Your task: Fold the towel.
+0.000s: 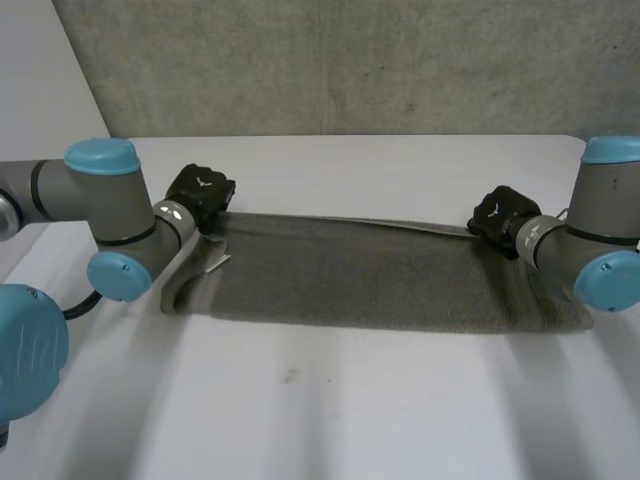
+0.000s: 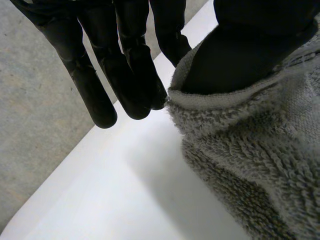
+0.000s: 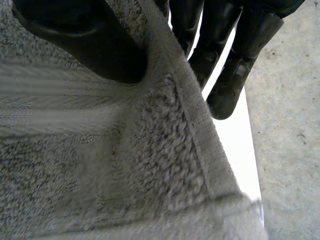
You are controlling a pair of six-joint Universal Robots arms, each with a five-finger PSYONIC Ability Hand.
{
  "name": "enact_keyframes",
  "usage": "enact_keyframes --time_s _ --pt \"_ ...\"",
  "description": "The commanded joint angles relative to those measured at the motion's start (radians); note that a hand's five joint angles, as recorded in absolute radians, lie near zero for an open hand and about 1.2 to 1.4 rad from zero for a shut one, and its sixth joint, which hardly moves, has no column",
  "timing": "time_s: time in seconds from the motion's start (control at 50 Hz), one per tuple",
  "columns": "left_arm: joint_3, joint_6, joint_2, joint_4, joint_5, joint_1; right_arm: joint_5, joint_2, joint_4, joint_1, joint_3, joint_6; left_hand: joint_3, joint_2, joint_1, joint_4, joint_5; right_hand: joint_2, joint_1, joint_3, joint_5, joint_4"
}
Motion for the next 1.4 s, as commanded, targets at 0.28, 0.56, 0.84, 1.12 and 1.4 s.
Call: enact_keyframes --time_s 0.28,0.56,0.84,1.12,1.4 --pt "0.072 0.003 -0.003 0.027 -0.025 -0.002 0.112 -0.022 -0.114 0.003 -0.107 0.216 -1.019 -1.02 -1.004 -1.02 -1.005 -1.117 -1.121 -1.121 -1.125 -1.121" --pt "0.049 -0.038 0.069 -0.093 0.063 -0.005 0.101 -0.163 -0.108 0.011 0.064 0.247 -0.879 -0.88 -0.864 -0.88 -0.866 -1.111 -1.115 -1.115 -1.119 -1.115" --pt "0.157 -0.023 -0.058 -0.116 0.081 0.012 0.104 -0.183 -0.106 0.017 0.158 0.251 -1.039 -1.04 -1.024 -1.04 -1.026 -1.117 -1.121 -1.121 -1.125 -1.121" --pt "0.302 -0.184 -0.106 -0.131 0.072 0.015 0.098 -0.234 -0.117 0.006 0.272 0.251 -0.725 -0.726 -0.71 -0.726 -0.712 -1.117 -1.121 -1.121 -1.125 -1.121" --pt "0.342 -0.42 -0.098 -0.328 0.158 0.093 0.078 -0.267 -0.119 0.002 0.336 0.251 -0.966 -0.967 -0.951 -0.967 -0.953 -1.117 -1.121 -1.121 -1.125 -1.121"
